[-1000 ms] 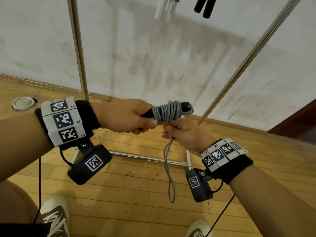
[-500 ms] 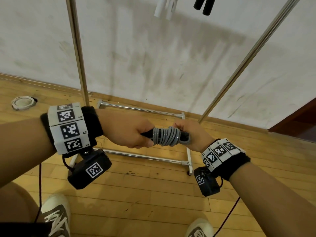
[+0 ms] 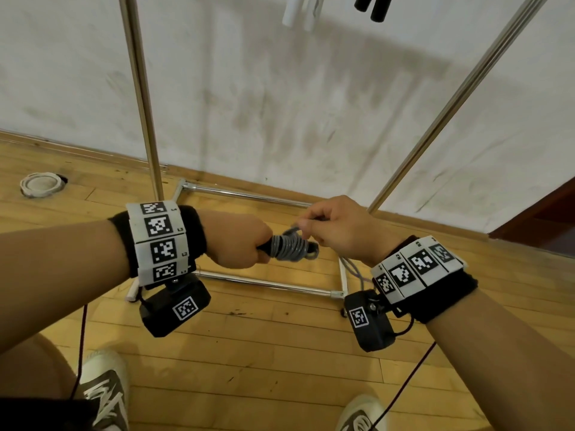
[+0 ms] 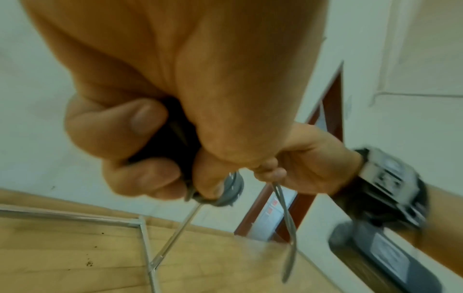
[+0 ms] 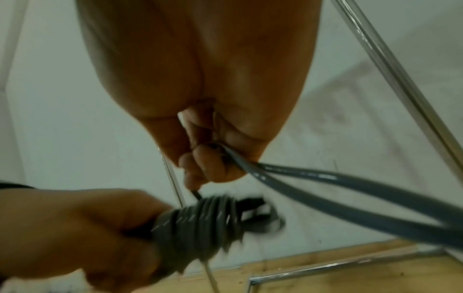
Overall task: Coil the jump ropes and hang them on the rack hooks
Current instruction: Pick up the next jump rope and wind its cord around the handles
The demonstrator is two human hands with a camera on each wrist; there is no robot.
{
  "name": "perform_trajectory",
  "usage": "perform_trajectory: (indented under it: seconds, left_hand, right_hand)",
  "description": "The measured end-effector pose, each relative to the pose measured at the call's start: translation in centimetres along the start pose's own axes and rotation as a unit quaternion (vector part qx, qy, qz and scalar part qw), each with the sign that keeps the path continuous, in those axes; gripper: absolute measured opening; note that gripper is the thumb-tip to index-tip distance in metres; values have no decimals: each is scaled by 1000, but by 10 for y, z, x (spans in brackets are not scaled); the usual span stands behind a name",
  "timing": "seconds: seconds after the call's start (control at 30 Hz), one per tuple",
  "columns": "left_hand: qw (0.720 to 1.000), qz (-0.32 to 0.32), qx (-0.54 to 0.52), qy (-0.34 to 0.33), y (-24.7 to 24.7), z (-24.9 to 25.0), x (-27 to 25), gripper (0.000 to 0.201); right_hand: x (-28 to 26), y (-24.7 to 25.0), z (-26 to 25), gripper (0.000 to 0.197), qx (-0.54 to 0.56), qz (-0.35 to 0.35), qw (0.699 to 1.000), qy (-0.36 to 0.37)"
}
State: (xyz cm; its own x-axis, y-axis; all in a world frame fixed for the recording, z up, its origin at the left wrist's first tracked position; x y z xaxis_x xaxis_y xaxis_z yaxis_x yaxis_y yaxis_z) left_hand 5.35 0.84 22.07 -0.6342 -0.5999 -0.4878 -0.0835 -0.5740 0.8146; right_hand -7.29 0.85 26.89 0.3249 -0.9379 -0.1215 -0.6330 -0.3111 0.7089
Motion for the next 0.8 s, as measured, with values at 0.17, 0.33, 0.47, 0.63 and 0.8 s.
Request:
perform_trajectory:
  seconds: [0.17, 0.33, 0.47, 0.63, 0.8]
  left_hand:
    - [987, 131, -96, 13, 38, -16, -6, 23]
    - [956, 225, -186, 30, 65, -23, -19, 23]
    - [926, 260, -273, 13, 76, -26, -30, 20]
    - [923, 253, -288, -24, 77, -13, -38, 21]
    - [933, 190, -300, -59, 69, -2, -44, 20]
  right_hand:
    - [-2, 2, -5, 22, 172, 64, 983, -2]
    - [-9, 2, -12, 8, 277, 104, 955, 26]
    - [-9, -1, -9, 24, 328, 104, 938, 47]
    - [-8, -3, 7, 13, 276, 119, 954, 17]
    - [-4, -7, 22, 33, 192, 70, 979, -11]
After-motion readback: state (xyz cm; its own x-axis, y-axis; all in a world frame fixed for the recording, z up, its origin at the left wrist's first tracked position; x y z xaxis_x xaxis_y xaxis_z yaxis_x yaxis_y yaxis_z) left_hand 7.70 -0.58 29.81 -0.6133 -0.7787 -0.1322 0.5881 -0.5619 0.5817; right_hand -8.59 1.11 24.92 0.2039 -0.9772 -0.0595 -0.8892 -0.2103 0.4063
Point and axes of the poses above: each hand's wrist, its own x-axis towards the middle knuckle, its own y-axis out of the back of the hand, z = x × y, the point moved 8 cm from there along x, towards the middle knuckle, and after that the axes turned 2 degrees about -z, right-handed, at the moved point
